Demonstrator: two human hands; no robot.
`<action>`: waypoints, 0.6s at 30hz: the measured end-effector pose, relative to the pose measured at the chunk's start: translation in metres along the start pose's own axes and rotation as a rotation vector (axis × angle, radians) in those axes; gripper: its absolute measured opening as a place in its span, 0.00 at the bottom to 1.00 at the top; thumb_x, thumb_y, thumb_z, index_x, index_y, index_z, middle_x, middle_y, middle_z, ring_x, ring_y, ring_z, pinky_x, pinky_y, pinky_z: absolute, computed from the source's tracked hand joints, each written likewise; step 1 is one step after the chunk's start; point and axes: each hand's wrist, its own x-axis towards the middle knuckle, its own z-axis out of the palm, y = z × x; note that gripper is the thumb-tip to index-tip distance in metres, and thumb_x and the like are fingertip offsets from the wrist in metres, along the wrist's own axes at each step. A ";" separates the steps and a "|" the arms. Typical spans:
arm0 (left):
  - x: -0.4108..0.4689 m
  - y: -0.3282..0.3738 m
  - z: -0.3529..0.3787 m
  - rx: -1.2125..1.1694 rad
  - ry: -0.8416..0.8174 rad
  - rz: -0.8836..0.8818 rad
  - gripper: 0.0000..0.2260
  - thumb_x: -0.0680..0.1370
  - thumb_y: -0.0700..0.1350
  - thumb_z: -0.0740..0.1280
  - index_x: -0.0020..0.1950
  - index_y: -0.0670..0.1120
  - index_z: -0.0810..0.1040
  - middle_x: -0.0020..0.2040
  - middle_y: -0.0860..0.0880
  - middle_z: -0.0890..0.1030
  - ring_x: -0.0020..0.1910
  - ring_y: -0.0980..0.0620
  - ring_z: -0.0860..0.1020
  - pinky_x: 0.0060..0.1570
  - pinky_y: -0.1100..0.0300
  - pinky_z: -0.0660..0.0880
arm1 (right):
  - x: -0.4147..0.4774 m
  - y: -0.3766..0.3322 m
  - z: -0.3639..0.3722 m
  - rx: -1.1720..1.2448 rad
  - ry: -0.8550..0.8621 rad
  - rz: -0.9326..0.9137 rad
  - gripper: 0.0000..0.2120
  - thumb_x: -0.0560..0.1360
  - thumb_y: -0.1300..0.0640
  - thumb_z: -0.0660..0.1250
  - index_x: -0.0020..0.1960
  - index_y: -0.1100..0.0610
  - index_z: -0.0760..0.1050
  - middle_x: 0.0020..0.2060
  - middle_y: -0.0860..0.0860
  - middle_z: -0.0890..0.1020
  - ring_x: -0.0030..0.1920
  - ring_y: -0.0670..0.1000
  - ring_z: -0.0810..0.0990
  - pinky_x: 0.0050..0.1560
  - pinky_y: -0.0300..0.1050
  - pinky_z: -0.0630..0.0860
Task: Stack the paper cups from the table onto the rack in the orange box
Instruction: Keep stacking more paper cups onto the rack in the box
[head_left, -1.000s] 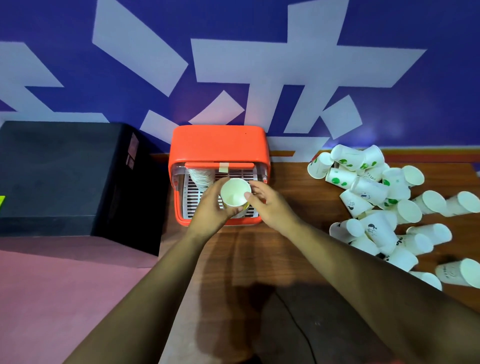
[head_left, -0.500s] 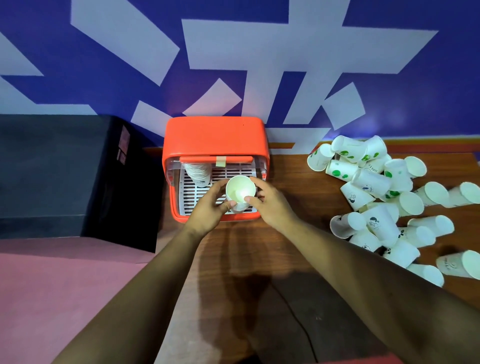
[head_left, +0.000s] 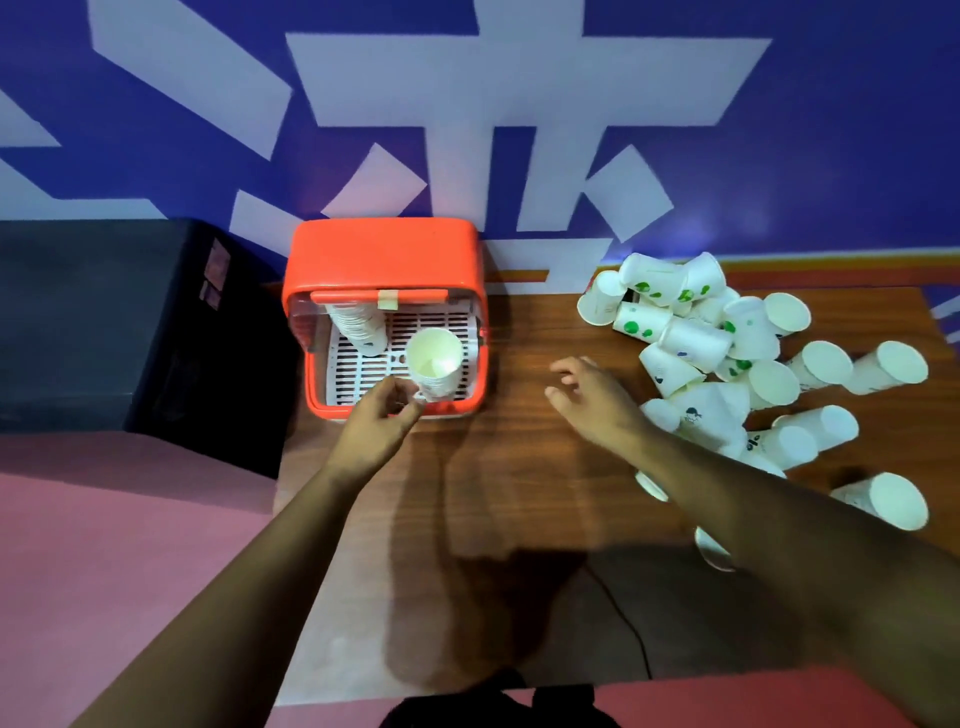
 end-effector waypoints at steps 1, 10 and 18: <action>-0.008 0.003 0.010 -0.016 -0.038 -0.011 0.02 0.80 0.40 0.68 0.49 0.46 0.76 0.42 0.53 0.78 0.36 0.67 0.75 0.41 0.71 0.70 | -0.007 0.020 -0.012 -0.039 0.006 0.006 0.18 0.78 0.53 0.66 0.67 0.56 0.73 0.64 0.52 0.75 0.62 0.51 0.77 0.59 0.45 0.75; -0.018 0.063 0.193 0.116 -0.282 0.006 0.13 0.76 0.38 0.73 0.58 0.44 0.76 0.48 0.51 0.78 0.47 0.61 0.78 0.49 0.71 0.71 | -0.036 0.148 -0.086 -0.233 0.001 0.074 0.26 0.76 0.53 0.68 0.72 0.57 0.67 0.70 0.55 0.69 0.69 0.55 0.68 0.68 0.50 0.69; 0.017 0.094 0.309 0.390 -0.395 0.130 0.35 0.73 0.41 0.74 0.78 0.47 0.64 0.75 0.46 0.67 0.75 0.45 0.65 0.72 0.55 0.64 | -0.031 0.208 -0.084 -0.324 0.084 0.013 0.29 0.75 0.50 0.67 0.73 0.56 0.64 0.69 0.59 0.65 0.68 0.61 0.67 0.67 0.53 0.68</action>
